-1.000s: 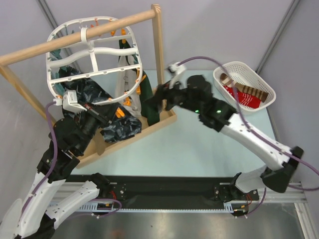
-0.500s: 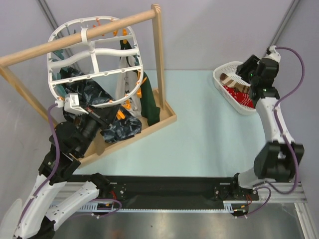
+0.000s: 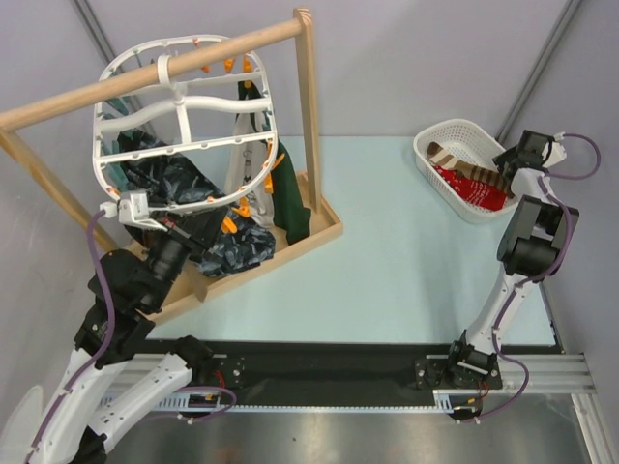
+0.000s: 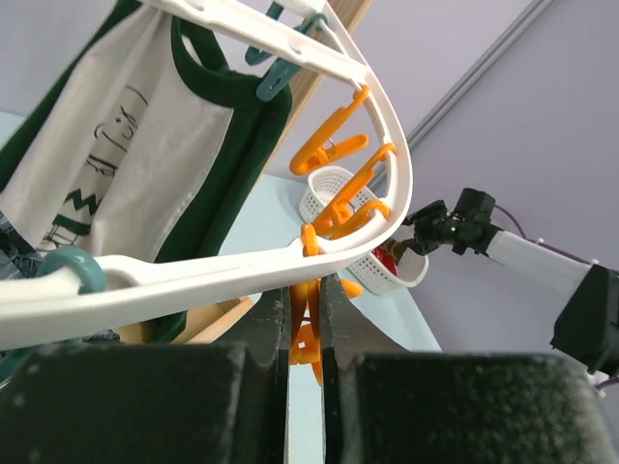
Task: Clip the socks to the hanger
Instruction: Pick up the sock from the bin.
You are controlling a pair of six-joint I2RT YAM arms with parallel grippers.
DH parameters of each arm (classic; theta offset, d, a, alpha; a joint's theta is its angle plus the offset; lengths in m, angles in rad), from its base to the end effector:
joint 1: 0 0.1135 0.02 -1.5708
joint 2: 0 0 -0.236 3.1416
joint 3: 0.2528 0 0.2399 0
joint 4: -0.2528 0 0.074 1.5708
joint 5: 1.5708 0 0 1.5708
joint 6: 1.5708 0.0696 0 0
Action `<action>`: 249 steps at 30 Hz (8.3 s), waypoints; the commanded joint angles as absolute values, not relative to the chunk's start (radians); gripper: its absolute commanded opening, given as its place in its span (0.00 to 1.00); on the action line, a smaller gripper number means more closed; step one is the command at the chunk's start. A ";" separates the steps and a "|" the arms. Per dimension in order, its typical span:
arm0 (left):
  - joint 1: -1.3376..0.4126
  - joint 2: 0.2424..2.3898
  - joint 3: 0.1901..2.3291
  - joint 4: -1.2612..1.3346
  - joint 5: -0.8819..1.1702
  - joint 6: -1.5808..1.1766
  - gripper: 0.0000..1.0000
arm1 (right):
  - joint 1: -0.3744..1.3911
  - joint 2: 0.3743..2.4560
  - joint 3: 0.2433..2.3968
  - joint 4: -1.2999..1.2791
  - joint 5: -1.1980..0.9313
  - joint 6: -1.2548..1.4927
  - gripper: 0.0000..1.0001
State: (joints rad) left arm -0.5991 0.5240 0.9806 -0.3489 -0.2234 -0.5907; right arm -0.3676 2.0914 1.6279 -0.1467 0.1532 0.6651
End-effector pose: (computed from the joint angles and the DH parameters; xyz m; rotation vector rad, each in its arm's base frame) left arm 0.1233 -0.0655 0.4031 -0.1818 1.5064 -0.8001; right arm 0.4525 -0.1856 0.1862 1.1474 1.8452 0.0028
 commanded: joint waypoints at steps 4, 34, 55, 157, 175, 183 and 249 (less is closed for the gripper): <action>-0.595 0.488 0.954 -0.328 -0.248 -0.526 0.00 | -0.345 2.198 1.807 -0.170 0.284 0.721 0.63; -0.595 0.545 0.991 -0.350 -0.218 -0.546 0.00 | -0.314 2.395 1.945 -0.156 0.365 0.733 0.00; -0.595 0.571 0.996 -0.350 -0.195 -0.572 0.00 | -0.212 2.074 1.675 -0.052 0.058 0.635 0.00; -0.594 0.612 1.038 -0.402 -0.156 -0.574 0.00 | -0.026 2.376 2.152 -0.508 0.304 -0.333 0.00; -0.594 0.586 1.023 -0.403 -0.166 -0.568 0.00 | -0.256 2.125 1.832 -0.287 -0.121 0.366 0.64; -0.595 0.586 1.023 -0.400 -0.166 -0.571 0.00 | -0.342 2.131 1.706 -0.098 -0.235 0.641 0.43; -0.594 0.574 0.997 -0.402 -0.153 -0.601 0.00 | -0.327 2.401 2.133 -0.235 -0.304 0.643 0.00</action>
State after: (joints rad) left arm -0.5987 0.5785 1.0100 -0.3828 -0.1780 -0.6022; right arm -0.3405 2.5298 2.1242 -0.2291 -0.3012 0.6765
